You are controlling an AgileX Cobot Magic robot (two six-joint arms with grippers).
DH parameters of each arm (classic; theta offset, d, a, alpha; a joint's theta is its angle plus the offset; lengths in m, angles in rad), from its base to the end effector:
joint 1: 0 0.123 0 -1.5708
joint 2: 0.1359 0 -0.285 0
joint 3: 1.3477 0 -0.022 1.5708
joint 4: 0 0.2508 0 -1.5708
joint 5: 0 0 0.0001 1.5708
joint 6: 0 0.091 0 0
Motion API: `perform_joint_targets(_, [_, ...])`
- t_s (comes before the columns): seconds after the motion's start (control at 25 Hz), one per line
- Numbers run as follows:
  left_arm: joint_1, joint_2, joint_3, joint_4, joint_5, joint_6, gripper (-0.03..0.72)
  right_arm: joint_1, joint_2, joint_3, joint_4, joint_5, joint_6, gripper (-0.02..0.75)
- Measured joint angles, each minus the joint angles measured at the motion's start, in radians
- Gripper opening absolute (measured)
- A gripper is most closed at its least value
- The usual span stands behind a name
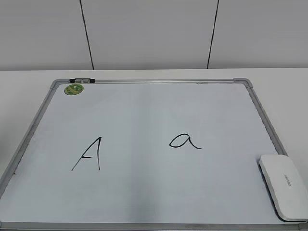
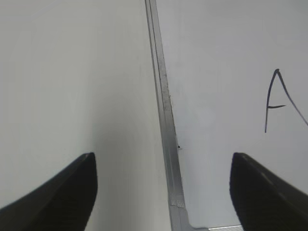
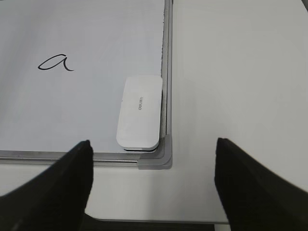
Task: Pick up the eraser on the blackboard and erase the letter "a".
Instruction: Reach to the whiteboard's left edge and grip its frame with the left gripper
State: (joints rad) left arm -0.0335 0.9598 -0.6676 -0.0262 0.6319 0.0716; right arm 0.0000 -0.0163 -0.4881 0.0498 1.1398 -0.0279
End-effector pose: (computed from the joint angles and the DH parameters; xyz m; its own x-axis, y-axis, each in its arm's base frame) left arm 0.1804 -0.0075 0.2793 -0.7389 0.0752 -0.6696 0.0812 0.9964 0.0223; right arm -0.0095 0.0041 0.2677 -0.5205 -0.0071 -0.8539 -0.0423 0.9990 0.0175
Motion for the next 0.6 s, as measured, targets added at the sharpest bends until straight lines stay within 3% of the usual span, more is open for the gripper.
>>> perform_joint_targets(0.6, [0.000, 0.647, -0.405, -0.042, 0.139, 0.000, 0.594, 0.000, 0.000, 0.000, 0.000, 0.000, 0.000, 0.587])
